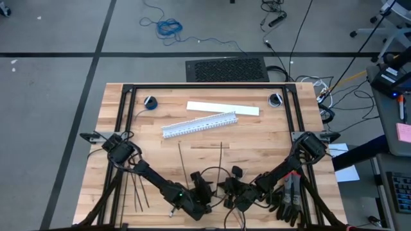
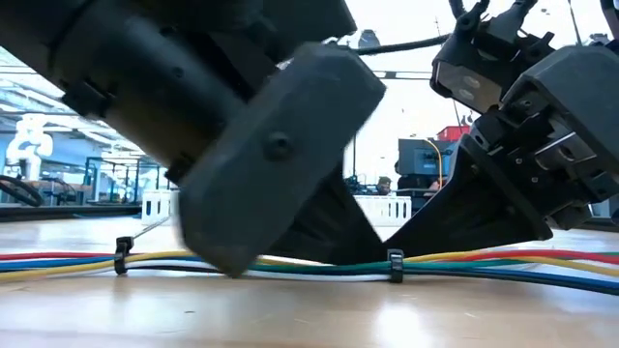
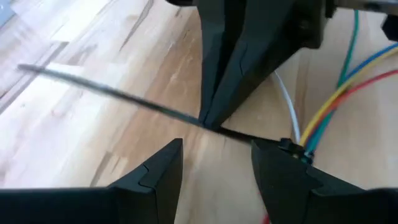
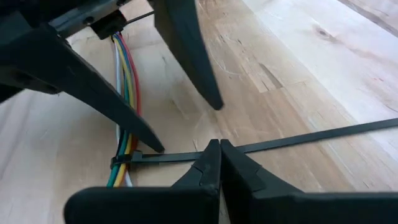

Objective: Ziptie cables
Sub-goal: Wrap the colored loose cables with the black zip tie

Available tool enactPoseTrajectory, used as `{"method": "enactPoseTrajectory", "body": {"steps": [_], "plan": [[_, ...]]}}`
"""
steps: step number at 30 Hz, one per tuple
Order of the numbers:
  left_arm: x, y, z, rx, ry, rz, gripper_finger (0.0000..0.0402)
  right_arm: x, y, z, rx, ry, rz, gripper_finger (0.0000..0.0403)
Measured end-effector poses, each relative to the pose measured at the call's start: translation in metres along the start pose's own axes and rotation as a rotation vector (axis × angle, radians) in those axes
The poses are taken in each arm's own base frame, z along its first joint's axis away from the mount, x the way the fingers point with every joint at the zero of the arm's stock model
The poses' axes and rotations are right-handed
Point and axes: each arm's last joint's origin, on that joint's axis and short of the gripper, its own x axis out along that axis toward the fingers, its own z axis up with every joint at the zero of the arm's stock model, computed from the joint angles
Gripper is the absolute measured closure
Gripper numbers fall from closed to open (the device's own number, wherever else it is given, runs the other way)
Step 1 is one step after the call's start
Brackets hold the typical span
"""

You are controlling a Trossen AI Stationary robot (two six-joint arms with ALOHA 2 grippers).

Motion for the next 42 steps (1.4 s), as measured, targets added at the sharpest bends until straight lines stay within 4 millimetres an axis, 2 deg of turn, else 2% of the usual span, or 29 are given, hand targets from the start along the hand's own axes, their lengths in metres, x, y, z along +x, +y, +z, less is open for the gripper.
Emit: {"method": "enactPoseTrajectory", "body": {"steps": [11,25,36,42], "plan": [[-0.001,0.002,0.005,-0.083,-0.041,0.033,0.0215,0.0,0.0,0.0,-0.002,0.006,0.006,0.0403],[0.001,-0.005,0.005,-0.127,-0.036,-0.061,0.0215,0.0,0.0,-0.001,-0.004,0.008,0.007,0.0403],[0.016,-0.019,-0.008,-0.162,-0.065,-0.169,0.0215,0.0,0.0,-0.001,-0.005,0.014,0.009,0.0403],[0.016,-0.021,-0.009,-0.142,-0.066,-0.191,0.0215,0.0,0.0,-0.001,-0.004,0.014,0.007,0.0403]]}}
